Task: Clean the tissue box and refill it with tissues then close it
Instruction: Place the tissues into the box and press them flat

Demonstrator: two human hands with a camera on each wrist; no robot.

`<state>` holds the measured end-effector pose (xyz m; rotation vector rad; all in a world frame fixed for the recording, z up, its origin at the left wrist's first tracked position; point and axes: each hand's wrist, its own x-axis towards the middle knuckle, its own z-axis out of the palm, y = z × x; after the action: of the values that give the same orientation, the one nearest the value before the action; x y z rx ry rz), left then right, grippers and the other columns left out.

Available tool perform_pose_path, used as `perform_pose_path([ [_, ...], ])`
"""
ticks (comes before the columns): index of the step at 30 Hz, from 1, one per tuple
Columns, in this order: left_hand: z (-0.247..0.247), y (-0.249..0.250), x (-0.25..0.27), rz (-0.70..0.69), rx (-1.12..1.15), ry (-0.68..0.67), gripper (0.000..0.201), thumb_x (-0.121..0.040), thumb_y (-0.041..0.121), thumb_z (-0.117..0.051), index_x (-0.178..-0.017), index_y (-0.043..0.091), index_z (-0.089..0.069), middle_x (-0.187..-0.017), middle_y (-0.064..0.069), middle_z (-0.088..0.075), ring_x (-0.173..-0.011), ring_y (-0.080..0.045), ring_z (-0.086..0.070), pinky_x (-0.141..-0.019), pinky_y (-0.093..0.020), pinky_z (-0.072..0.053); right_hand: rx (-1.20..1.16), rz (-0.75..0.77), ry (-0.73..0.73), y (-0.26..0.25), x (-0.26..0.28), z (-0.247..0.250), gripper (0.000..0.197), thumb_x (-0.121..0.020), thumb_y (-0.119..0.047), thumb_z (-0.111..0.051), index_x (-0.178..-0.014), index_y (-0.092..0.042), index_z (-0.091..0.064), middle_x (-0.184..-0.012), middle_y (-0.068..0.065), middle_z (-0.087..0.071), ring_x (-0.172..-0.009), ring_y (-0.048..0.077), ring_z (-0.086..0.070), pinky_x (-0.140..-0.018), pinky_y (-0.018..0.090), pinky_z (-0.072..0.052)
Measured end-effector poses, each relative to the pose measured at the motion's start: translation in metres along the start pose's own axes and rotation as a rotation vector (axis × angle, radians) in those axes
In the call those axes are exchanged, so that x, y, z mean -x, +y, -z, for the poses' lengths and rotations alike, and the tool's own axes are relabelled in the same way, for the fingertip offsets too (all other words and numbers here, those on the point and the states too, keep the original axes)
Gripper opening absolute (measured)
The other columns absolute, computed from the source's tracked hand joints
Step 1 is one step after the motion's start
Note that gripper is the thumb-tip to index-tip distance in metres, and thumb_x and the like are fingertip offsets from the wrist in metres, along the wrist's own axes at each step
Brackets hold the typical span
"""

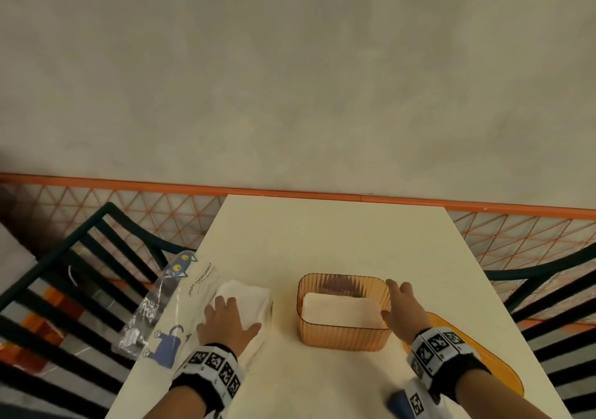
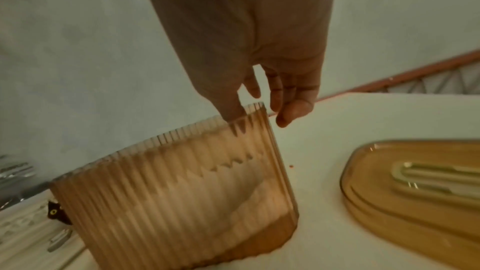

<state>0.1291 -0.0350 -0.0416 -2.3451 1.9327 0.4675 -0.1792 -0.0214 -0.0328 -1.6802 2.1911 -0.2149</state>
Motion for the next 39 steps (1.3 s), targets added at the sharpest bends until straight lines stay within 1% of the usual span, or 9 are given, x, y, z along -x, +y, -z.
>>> perform_pose_path([
  [3, -0.005, 0.003, 0.001, 0.008, -0.025, -0.001, 0.07, -0.084, 0.056, -0.052, -0.138, 0.019, -0.027, -0.149, -0.003, -0.021, -0.136, -0.026, -0.025, -0.102, -0.043, -0.037, -0.056, -0.053, -0.04, -0.002, 0.003, -0.008, 0.062, -0.091, -0.007, -0.049, -0.144, -0.01, -0.016, -0.133, 0.016, -0.039, -0.105, 0.029, -0.06, -0.072, 0.026, -0.046],
  [6, -0.002, 0.007, -0.001, 0.04, -0.011, 0.0, 0.055, -0.089, 0.042, -0.051, -0.133, 0.017, -0.031, -0.142, -0.004, -0.028, -0.131, -0.026, -0.029, -0.098, -0.041, -0.042, -0.039, -0.081, -0.048, -0.004, 0.004, -0.012, 0.067, -0.093, -0.005, -0.046, -0.147, -0.009, -0.007, -0.134, 0.018, -0.04, -0.109, 0.029, -0.058, -0.079, 0.026, -0.048],
  [11, 0.0, 0.013, -0.002, 0.029, 0.032, 0.011, 0.033, -0.095, 0.029, -0.039, -0.122, 0.01, -0.042, -0.132, -0.009, -0.041, -0.122, -0.028, -0.041, -0.093, -0.037, -0.044, -0.03, -0.107, -0.017, -0.006, 0.002, -0.015, 0.064, -0.092, -0.001, -0.045, -0.145, -0.01, -0.011, -0.131, 0.018, -0.043, -0.109, 0.03, -0.058, -0.076, 0.026, -0.047],
  [14, 0.0, 0.011, -0.007, 0.03, 0.049, -0.001, 0.034, -0.098, 0.024, -0.035, -0.128, 0.009, -0.04, -0.136, -0.01, -0.039, -0.125, -0.029, -0.041, -0.098, -0.037, -0.04, -0.016, -0.116, -0.012, -0.006, -0.001, -0.018, 0.064, -0.09, 0.001, -0.045, -0.145, -0.01, -0.013, -0.13, 0.018, -0.045, -0.107, 0.031, -0.059, -0.076, 0.028, -0.048],
  [18, -0.003, 0.009, -0.006, -0.02, -0.06, -0.008, 0.041, -0.093, 0.023, -0.047, -0.13, 0.01, -0.035, -0.136, -0.009, -0.037, -0.123, -0.027, -0.044, -0.096, -0.032, -0.043, 0.003, -0.127, 0.001, -0.005, -0.005, -0.022, 0.062, -0.09, 0.002, -0.043, -0.144, -0.01, -0.016, -0.129, 0.017, -0.045, -0.104, 0.03, -0.06, -0.07, 0.028, -0.045],
  [23, -0.014, 0.018, -0.007, -0.037, -0.19, 0.013, 0.036, -0.092, 0.021, -0.052, -0.124, 0.008, -0.04, -0.13, -0.009, -0.048, -0.112, -0.021, -0.058, -0.093, -0.028, -0.049, 0.01, -0.124, -0.005, -0.004, -0.006, -0.023, 0.062, -0.091, 0.0, -0.044, -0.144, -0.01, -0.015, -0.129, 0.017, -0.046, -0.104, 0.03, -0.06, -0.075, 0.028, -0.049],
  [29, -0.015, 0.023, -0.004, -0.028, -0.276, -0.011, 0.033, -0.093, 0.01, -0.046, -0.125, 0.007, -0.039, -0.13, -0.012, -0.048, -0.114, -0.027, -0.057, -0.096, -0.038, -0.05, -0.012, -0.122, -0.026, -0.004, -0.004, -0.02, 0.065, -0.092, -0.002, -0.046, -0.146, -0.01, -0.012, -0.132, 0.018, -0.044, -0.108, 0.03, -0.06, -0.079, 0.028, -0.05],
  [35, -0.012, 0.019, -0.004, -0.033, -0.259, 0.011, 0.033, -0.095, 0.007, -0.041, -0.128, 0.007, -0.038, -0.131, -0.01, -0.049, -0.117, -0.024, -0.056, -0.097, -0.035, -0.049, -0.001, -0.115, -0.042, -0.005, -0.002, -0.017, 0.066, -0.091, -0.002, -0.047, -0.146, -0.009, -0.011, -0.132, 0.018, -0.044, -0.106, 0.029, -0.06, -0.074, 0.025, -0.048],
  [39, 0.0, 0.011, -0.001, -0.074, -0.223, 0.075, 0.035, -0.097, 0.007, -0.036, -0.132, 0.006, -0.035, -0.132, -0.008, -0.051, -0.117, -0.02, -0.057, -0.094, -0.028, -0.048, -0.011, -0.111, -0.079, -0.005, -0.001, -0.014, 0.066, -0.092, -0.005, -0.047, -0.147, -0.009, -0.009, -0.134, 0.018, -0.043, -0.108, 0.029, -0.059, -0.078, 0.026, -0.05],
])
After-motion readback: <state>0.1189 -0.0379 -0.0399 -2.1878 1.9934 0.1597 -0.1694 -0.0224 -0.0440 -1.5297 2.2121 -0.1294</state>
